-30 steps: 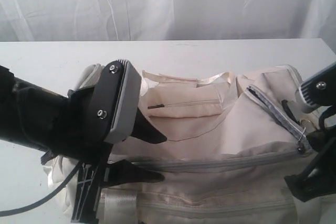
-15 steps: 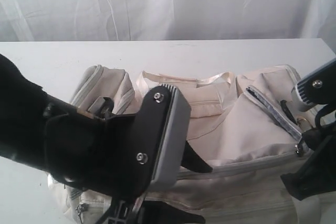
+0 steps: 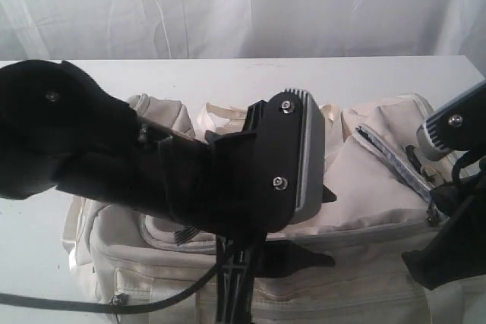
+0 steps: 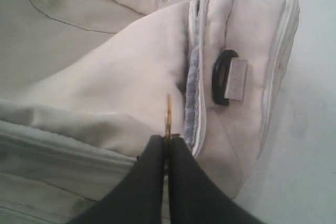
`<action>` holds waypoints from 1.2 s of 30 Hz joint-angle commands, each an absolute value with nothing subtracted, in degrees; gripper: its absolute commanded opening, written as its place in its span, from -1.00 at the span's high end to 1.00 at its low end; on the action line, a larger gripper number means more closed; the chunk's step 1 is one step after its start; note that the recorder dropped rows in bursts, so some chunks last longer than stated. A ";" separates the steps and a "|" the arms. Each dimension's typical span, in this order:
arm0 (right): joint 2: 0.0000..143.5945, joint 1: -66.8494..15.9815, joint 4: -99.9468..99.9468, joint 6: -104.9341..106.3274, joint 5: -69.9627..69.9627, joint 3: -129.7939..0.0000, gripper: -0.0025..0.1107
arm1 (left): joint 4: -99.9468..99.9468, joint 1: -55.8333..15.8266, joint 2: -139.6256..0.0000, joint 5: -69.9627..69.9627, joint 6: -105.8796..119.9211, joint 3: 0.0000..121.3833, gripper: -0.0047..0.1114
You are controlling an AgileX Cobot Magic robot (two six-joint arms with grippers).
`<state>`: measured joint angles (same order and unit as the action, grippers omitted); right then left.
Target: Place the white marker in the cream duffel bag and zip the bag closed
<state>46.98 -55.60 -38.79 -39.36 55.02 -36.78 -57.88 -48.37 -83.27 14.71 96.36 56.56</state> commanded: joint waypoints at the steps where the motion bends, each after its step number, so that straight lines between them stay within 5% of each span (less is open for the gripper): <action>1: 46.95 -55.32 -38.95 -38.63 54.65 -36.53 0.96 | -60.76 -48.75 -86.16 17.62 96.23 58.29 -0.09; 11: 46.95 -55.32 -38.95 -37.44 54.50 -36.53 0.96 | -64.66 -49.55 -90.38 17.60 96.23 60.15 0.03; 19: 46.95 -55.32 -41.74 -37.10 54.84 -36.53 0.96 | -64.66 -52.97 -90.76 12.92 96.35 60.15 0.92; 36: 46.84 -55.32 -52.35 -40.30 65.43 -36.53 0.96 | -64.66 -53.39 -90.76 14.56 96.18 60.05 0.92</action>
<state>47.12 -55.60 -47.03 -39.27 64.21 -36.54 -64.38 -52.79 -91.02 10.92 96.36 60.14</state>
